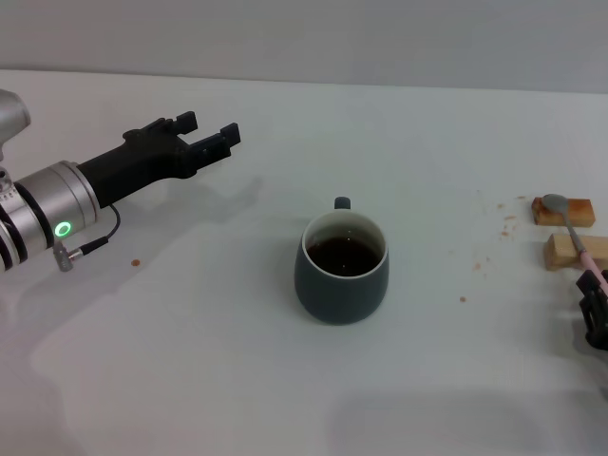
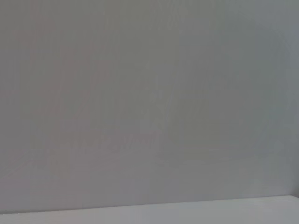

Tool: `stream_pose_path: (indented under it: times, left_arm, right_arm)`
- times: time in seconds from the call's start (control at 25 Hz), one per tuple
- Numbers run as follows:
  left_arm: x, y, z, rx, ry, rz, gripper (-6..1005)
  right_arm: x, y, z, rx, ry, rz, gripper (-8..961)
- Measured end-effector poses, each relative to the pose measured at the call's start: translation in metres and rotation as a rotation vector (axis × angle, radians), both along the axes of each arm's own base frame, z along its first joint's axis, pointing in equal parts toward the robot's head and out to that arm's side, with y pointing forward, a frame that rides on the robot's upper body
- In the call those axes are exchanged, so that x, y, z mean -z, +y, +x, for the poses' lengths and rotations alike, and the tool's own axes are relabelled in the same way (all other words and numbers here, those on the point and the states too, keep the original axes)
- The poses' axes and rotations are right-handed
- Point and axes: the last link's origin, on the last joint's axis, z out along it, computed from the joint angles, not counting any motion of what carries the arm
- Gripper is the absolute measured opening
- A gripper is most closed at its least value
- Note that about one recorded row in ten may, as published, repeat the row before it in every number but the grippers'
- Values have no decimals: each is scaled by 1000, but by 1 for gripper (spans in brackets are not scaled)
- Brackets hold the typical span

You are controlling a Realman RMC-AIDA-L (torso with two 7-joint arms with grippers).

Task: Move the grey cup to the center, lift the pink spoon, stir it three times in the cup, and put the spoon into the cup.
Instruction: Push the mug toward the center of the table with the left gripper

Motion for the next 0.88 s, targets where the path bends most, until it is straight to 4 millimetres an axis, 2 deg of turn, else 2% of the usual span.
stream_pose_path:
  times: [0.88]
  left_arm:
    - [1,-2,-2,-5,-2,-1,829]
  right_arm:
    - [1,0,0,0,3,-1,130]
